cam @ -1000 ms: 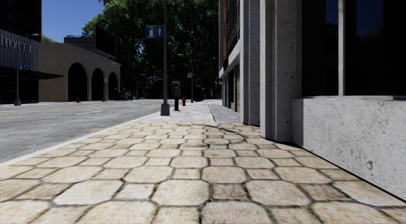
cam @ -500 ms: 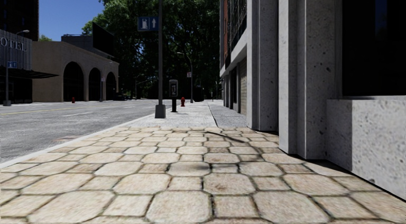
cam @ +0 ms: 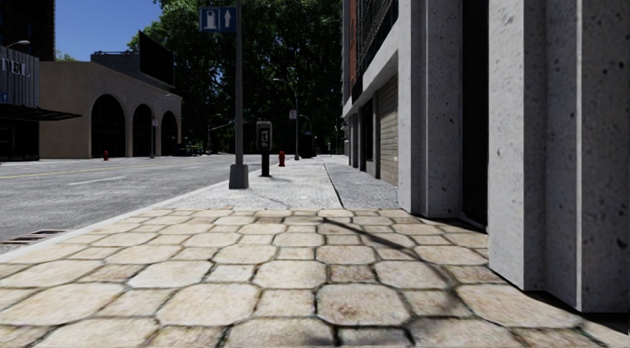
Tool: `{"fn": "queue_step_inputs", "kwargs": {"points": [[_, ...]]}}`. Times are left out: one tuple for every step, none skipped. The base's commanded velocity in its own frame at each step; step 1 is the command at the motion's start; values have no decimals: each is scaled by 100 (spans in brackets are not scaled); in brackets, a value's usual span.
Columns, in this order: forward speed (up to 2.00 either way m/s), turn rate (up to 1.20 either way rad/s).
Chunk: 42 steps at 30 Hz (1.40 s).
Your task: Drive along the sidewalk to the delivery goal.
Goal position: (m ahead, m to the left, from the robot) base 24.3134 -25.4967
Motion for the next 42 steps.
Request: {"fn": "queue_step_inputs", "kwargs": {"points": [[200,0],[200,0],[200,0],[200,0],[200,0],[200,0],[200,0],[200,0],[200,0],[200,0],[200,0],[200,0],[200,0],[200,0],[200,0],[200,0],[200,0],[200,0],[200,0],[200,0],[200,0],[200,0],[200,0],[200,0],[200,0],[200,0],[200,0],[200,0],[200,0],[200,0],[200,0],[200,0],[200,0],[200,0],[200,0],[200,0],[200,0],[200,0],[200,0],[200,0],[200,0],[200,0]]}}
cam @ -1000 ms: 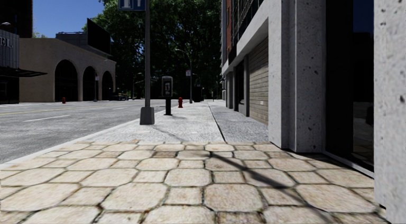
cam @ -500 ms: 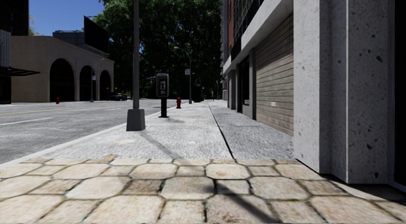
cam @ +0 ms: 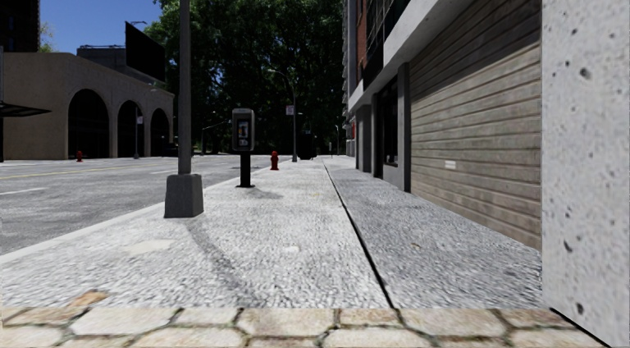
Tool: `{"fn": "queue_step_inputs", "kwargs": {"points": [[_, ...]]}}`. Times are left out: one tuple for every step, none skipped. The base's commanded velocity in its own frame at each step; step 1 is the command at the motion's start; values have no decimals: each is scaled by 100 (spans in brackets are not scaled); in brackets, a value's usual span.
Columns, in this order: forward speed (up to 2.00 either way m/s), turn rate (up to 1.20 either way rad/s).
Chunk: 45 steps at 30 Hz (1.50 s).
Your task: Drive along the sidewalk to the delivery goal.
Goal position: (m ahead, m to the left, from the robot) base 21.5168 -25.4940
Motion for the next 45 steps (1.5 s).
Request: {"fn": "queue_step_inputs", "kwargs": {"points": [[200,0],[200,0],[200,0],[200,0],[200,0],[200,0],[200,0],[200,0],[200,0],[200,0],[200,0],[200,0],[200,0],[200,0],[200,0],[200,0],[200,0],[200,0],[200,0],[200,0],[200,0],[200,0],[200,0],[200,0],[200,0],[200,0],[200,0],[200,0],[200,0],[200,0],[200,0],[200,0],[200,0],[200,0],[200,0],[200,0],[200,0],[200,0],[200,0],[200,0],[200,0],[200,0],[200,0],[200,0],[200,0]]}}
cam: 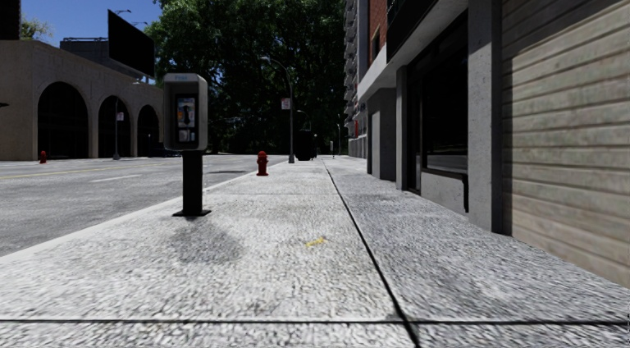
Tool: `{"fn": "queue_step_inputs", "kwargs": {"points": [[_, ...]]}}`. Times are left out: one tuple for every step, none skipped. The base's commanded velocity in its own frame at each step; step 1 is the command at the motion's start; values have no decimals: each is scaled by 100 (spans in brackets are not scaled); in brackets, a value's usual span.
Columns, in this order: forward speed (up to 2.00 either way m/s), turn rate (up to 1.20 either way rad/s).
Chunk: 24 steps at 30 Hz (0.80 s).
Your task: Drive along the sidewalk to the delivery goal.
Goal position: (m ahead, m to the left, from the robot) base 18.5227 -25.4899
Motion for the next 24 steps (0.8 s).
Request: {"fn": "queue_step_inputs", "kwargs": {"points": [[200,0],[200,0],[200,0],[200,0],[200,0],[200,0],[200,0],[200,0],[200,0],[200,0],[200,0],[200,0],[200,0],[200,0],[200,0],[200,0],[200,0],[200,0],[200,0],[200,0],[200,0],[200,0],[200,0],[200,0]]}}
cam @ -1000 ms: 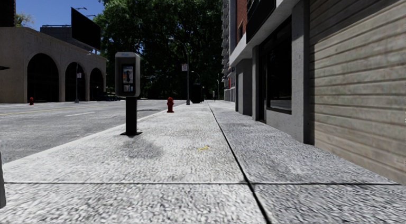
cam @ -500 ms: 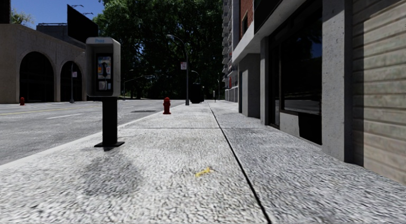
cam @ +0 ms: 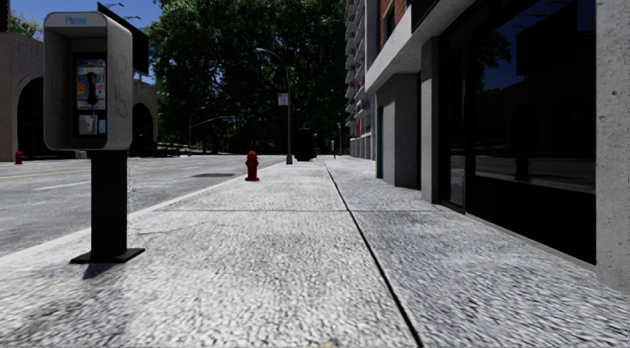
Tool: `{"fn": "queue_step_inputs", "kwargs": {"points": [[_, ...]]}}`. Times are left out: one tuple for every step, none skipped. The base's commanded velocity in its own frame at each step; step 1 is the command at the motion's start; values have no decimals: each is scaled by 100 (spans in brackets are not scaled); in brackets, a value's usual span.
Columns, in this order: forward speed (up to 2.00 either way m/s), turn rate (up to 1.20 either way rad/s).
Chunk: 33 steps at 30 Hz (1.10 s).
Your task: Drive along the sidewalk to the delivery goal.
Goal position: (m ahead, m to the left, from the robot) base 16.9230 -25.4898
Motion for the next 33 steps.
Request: {"fn": "queue_step_inputs", "kwargs": {"points": [[200,0],[200,0],[200,0],[200,0],[200,0],[200,0],[200,0],[200,0],[200,0],[200,0],[200,0],[200,0],[200,0],[200,0],[200,0],[200,0],[200,0],[200,0],[200,0],[200,0],[200,0],[200,0],[200,0],[200,0],[200,0],[200,0],[200,0],[200,0],[200,0],[200,0],[200,0],[200,0],[200,0]]}}
